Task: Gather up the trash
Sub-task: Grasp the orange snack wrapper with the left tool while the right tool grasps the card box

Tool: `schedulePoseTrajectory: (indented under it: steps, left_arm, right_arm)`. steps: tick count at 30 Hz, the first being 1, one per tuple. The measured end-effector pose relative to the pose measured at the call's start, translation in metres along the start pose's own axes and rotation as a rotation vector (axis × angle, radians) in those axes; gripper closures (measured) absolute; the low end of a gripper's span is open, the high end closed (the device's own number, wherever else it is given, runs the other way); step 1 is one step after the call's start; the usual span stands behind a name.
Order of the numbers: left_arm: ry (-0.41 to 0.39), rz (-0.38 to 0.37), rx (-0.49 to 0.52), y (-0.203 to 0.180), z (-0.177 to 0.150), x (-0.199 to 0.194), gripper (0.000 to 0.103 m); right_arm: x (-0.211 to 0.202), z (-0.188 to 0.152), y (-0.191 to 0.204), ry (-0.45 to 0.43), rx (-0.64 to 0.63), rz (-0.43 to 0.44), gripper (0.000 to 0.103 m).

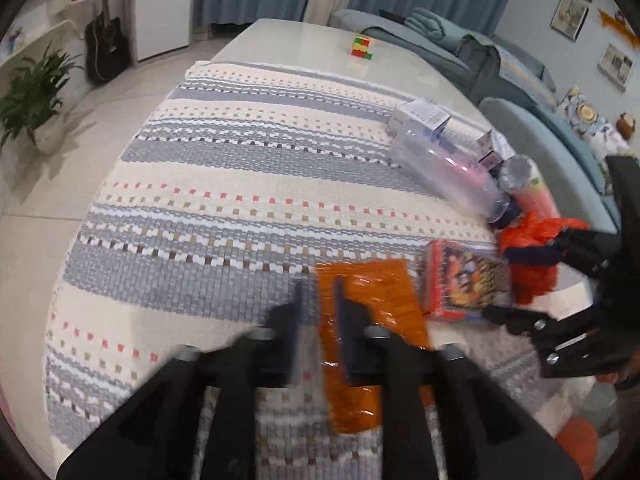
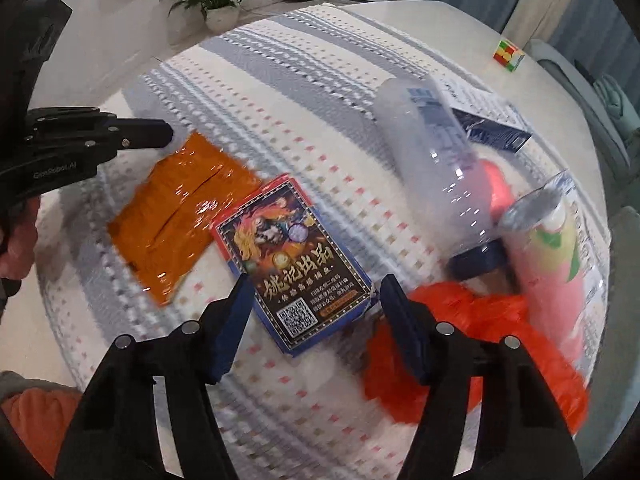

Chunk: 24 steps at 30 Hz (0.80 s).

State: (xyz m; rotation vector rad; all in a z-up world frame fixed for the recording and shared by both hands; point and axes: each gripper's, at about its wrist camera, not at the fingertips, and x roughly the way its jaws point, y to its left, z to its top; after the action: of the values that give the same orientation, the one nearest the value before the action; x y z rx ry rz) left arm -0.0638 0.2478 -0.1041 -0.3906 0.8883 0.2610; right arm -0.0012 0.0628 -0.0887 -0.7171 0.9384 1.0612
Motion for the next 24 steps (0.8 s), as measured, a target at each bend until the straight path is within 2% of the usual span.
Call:
schedulePoseTrajectory:
  steps: [1, 2, 3, 5, 6, 8, 11, 14, 16, 18, 21, 24]
  left_arm:
    - [-0.004, -0.008, 0.001, -0.001, -0.003, -0.003, 0.059]
    - [-0.006, -0.019, 0.002, -0.003, -0.005, -0.006, 0.045]
    - [-0.004, -0.032, 0.006, -0.007, -0.009, -0.008, 0.042]
    - [-0.001, -0.024, 0.023, -0.014, -0.016, -0.011, 0.040]
    - [0.002, -0.010, 0.029, -0.017, -0.020, -0.012, 0.038]
    - [0.011, -0.010, 0.032, -0.018, -0.027, -0.012, 0.037]
    - [0.034, -0.003, 0.020, -0.016, -0.035, -0.008, 0.037]
    - [0.055, -0.012, -0.003, -0.012, -0.041, -0.004, 0.037]
    - [0.065, -0.022, -0.014, -0.011, -0.044, -0.002, 0.037]
    - [0.062, -0.021, -0.014, -0.013, -0.042, -0.001, 0.029]
    - [0.071, -0.036, -0.026, -0.020, -0.038, 0.006, 0.023]
    - [0.080, 0.017, -0.009, -0.033, -0.033, 0.016, 0.017]
  right_arm:
    - [0.000, -0.002, 0.003, 0.010, 0.010, 0.022, 0.047]
    - [-0.001, -0.004, 0.005, 0.020, 0.024, 0.031, 0.047]
    - [-0.001, -0.005, 0.007, 0.022, 0.035, 0.025, 0.046]
    - [-0.006, -0.005, 0.009, -0.004, 0.051, 0.011, 0.045]
    - [-0.010, -0.005, 0.009, -0.035, 0.055, 0.010, 0.035]
    - [-0.012, -0.003, 0.011, -0.056, 0.058, -0.007, 0.024]
    - [-0.003, 0.001, 0.015, -0.048, 0.033, 0.009, 0.024]
    - [0.016, 0.003, 0.021, -0.021, 0.019, -0.019, 0.024]
    - [0.026, 0.003, 0.020, -0.016, 0.032, -0.021, 0.029]
    - [0.023, 0.001, 0.014, -0.049, 0.085, -0.006, 0.032]
    - [0.015, -0.005, 0.000, -0.096, 0.187, -0.011, 0.033]
    - [0.009, -0.012, -0.007, -0.126, 0.251, -0.012, 0.033]
